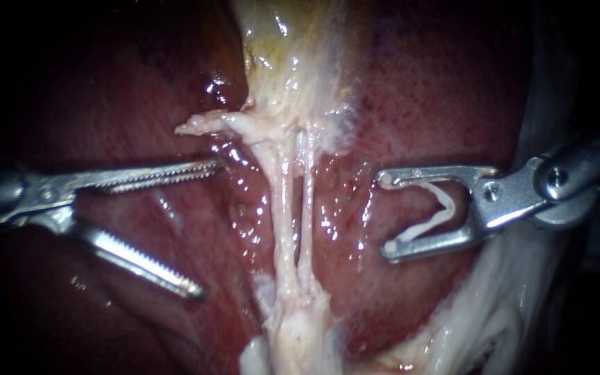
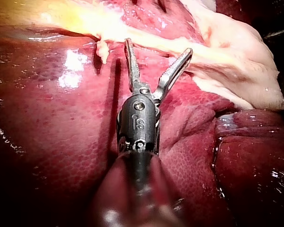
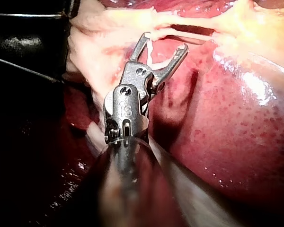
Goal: Grabbing gallbladder
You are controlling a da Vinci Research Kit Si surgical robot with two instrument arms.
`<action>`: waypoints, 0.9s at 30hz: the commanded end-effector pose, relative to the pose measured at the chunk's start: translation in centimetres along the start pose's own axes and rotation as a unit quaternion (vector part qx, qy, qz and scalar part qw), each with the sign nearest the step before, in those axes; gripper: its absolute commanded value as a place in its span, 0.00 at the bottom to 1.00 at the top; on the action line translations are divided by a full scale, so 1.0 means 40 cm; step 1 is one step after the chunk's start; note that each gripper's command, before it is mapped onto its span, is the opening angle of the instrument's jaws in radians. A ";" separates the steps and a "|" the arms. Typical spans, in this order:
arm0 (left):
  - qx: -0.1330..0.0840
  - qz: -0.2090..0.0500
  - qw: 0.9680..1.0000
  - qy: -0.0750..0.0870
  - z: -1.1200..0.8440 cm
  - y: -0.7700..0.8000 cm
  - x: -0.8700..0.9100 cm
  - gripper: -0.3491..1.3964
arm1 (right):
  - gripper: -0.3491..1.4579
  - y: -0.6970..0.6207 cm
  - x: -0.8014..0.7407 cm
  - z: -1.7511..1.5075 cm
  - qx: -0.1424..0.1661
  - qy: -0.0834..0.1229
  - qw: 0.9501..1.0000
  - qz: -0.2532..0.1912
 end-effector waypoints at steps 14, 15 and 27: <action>0.033 -0.009 0.999 -0.001 -0.0071 -0.0235 0.0138 0.75 | 0.47 -0.0001 0.0000 -0.0001 0.000 0.000 1.000 0.000; 0.034 -0.008 0.999 -0.001 -0.0062 -0.0248 0.0130 0.74 | 0.47 -0.0001 0.0000 -0.0001 0.000 0.000 1.000 0.000; 0.029 -0.006 0.999 -0.032 0.0047 -0.0296 -0.0044 0.46 | 0.47 -0.0002 0.0000 -0.0001 0.000 0.000 1.000 0.000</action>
